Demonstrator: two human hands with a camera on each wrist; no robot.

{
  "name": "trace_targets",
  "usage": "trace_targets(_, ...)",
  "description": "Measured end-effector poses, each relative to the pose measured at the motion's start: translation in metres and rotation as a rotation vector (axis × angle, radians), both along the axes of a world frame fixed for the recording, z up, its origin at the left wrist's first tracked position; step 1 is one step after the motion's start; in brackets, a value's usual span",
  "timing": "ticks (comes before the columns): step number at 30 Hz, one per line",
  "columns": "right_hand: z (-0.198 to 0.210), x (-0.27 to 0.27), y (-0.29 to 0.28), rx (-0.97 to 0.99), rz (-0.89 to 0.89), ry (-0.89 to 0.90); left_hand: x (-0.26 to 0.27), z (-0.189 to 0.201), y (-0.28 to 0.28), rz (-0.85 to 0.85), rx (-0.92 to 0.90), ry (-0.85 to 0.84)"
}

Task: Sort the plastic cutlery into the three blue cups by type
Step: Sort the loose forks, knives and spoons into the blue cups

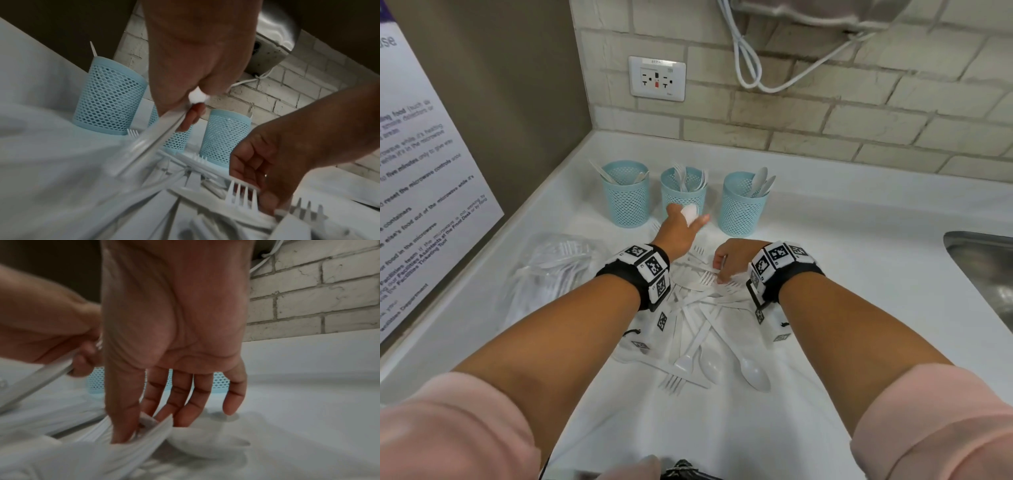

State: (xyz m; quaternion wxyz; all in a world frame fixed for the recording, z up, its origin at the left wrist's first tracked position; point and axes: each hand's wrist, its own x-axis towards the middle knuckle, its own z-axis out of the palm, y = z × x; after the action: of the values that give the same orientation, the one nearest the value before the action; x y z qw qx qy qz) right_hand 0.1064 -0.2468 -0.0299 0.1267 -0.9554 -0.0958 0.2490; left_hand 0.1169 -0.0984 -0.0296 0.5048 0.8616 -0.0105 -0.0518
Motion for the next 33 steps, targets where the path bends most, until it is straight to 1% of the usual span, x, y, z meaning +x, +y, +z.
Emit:
trace_targets(3,0.002,-0.003,0.000,0.071,-0.042,0.005,-0.005,-0.008,0.005,-0.132,0.416,0.119)
trace_targets(5,-0.003,-0.007,0.003,0.072,-0.055,-0.028,-0.009,-0.011,0.005,-0.171,0.556,0.125)
trace_targets(9,-0.013,-0.008,0.008,0.164,-0.084,-0.060,-0.012,-0.011,0.004,-0.122,0.609,0.095)
trace_targets(16,-0.008,-0.007,0.012,0.117,-0.038,-0.018,-0.011,-0.016,0.002,-0.076,0.636,0.090)
trace_targets(19,-0.008,-0.006,0.007,0.116,-0.032,-0.019,-0.010,-0.016,0.004,-0.096,0.617,0.105)
trace_targets(22,-0.007,-0.003,0.002,0.135,-0.056,-0.067,-0.006,-0.016,0.010,-0.144,0.521,0.134)
trace_targets(24,-0.004,0.000,0.000,0.184,-0.074,-0.076,-0.001,-0.016,0.017,-0.157,0.367,0.165)
trace_targets(28,0.013,0.008,-0.005,0.363,-0.121,-0.127,0.002,-0.006,0.028,-0.236,0.051,0.234)
trace_targets(31,0.023,0.015,-0.002,0.485,-0.138,-0.201,0.000,0.006,0.033,-0.204,-0.252,0.291)
trace_targets(33,0.028,0.020,0.003,0.525,-0.154,-0.242,0.000,0.011,0.037,-0.183,-0.360,0.294)
